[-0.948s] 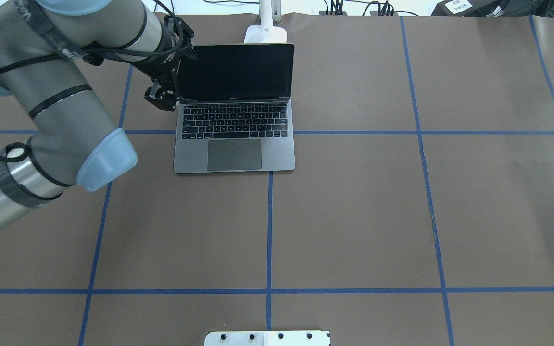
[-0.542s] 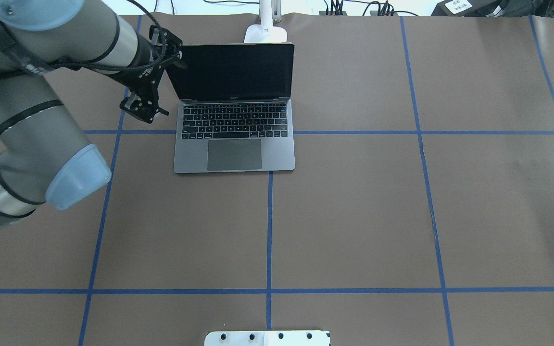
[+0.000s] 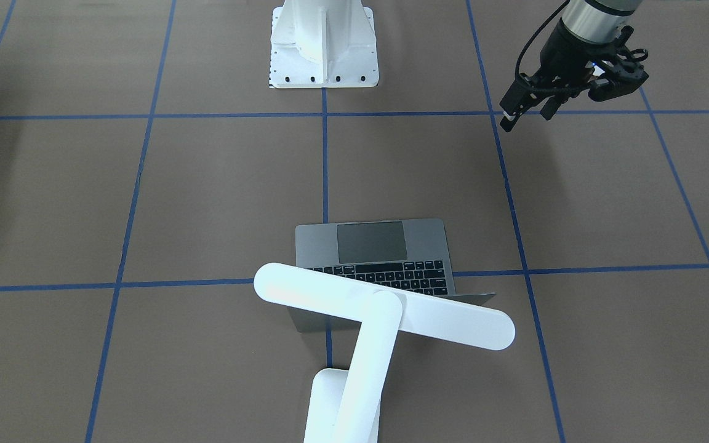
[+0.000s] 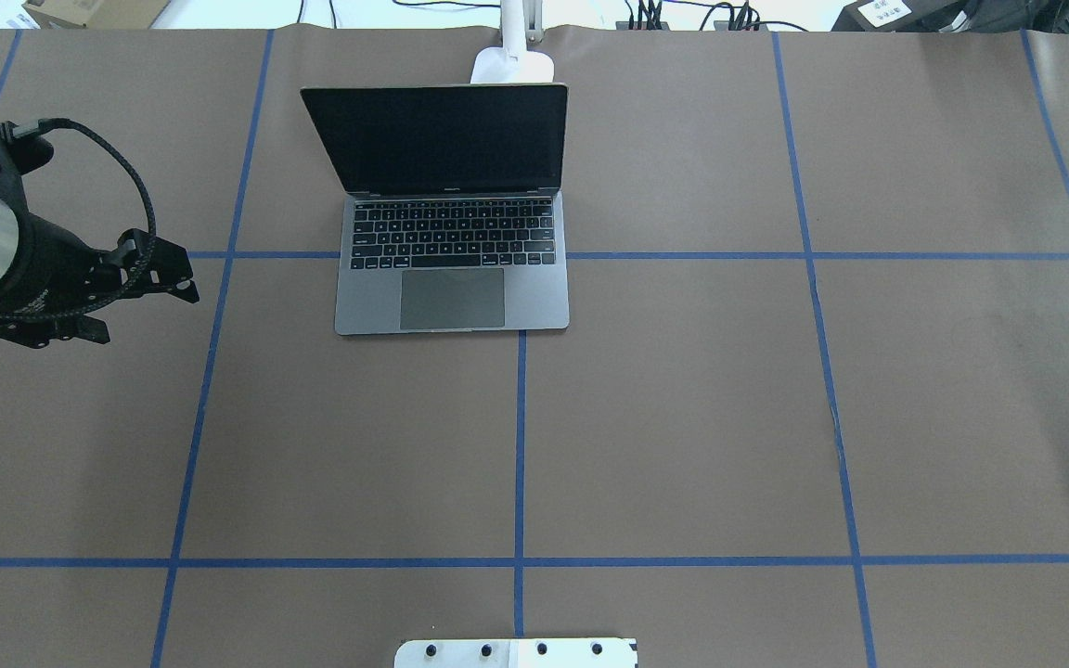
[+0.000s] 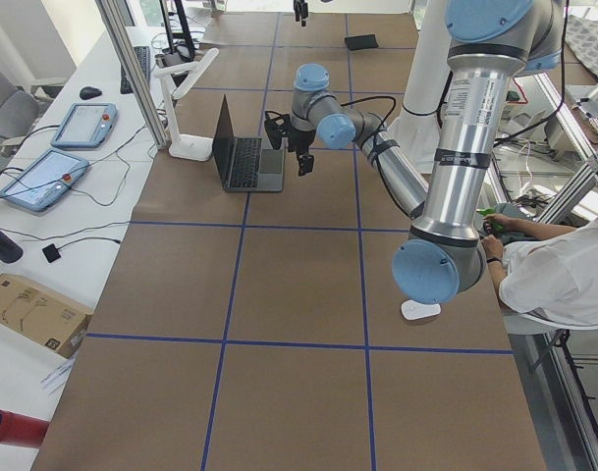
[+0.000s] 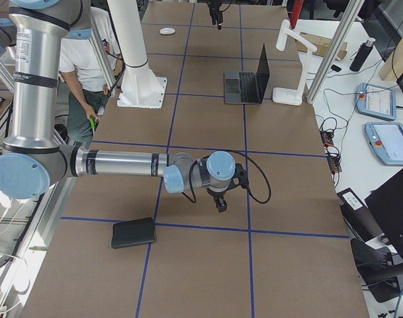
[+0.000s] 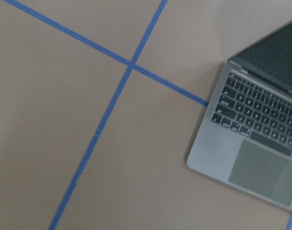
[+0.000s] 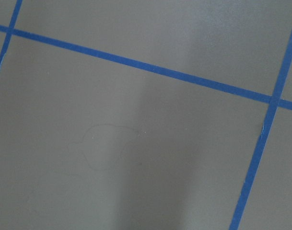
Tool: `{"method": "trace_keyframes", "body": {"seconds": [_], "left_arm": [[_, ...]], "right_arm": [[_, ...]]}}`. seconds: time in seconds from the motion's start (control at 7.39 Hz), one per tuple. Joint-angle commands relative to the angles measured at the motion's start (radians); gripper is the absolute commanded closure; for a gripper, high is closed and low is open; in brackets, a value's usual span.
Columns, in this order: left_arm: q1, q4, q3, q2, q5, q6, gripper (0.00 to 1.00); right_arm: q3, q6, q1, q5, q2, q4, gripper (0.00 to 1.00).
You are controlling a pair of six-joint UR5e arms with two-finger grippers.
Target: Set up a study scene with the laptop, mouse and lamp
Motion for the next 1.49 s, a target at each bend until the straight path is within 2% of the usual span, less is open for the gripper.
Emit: {"method": "trace_keyframes", "body": {"seconds": [0.0,0.27,0.41,0.81,1.35], "left_arm": [[-0.019,0.000,-0.008,0.010,-0.003,0.128,0.00],[-0.023,0.000,-0.005,0.005,0.007,0.145,0.00],[-0.026,0.000,-0.006,0.004,0.013,0.145,0.00],[-0.042,0.000,-0.017,0.001,0.060,0.145,0.00],[-0.039,0.000,-0.017,0.002,0.073,0.143,0.00]], "right_arm": [[-0.061,-0.291,0.053,-0.014,-0.034,-0.008,0.01],[-0.183,-0.546,0.070,-0.046,-0.034,-0.010,0.01],[-0.228,-0.629,0.032,-0.043,-0.031,-0.048,0.01],[-0.212,-1.011,0.036,-0.072,0.081,-0.582,0.01],[-0.190,-1.076,-0.016,-0.033,0.081,-0.836,0.01]]}}
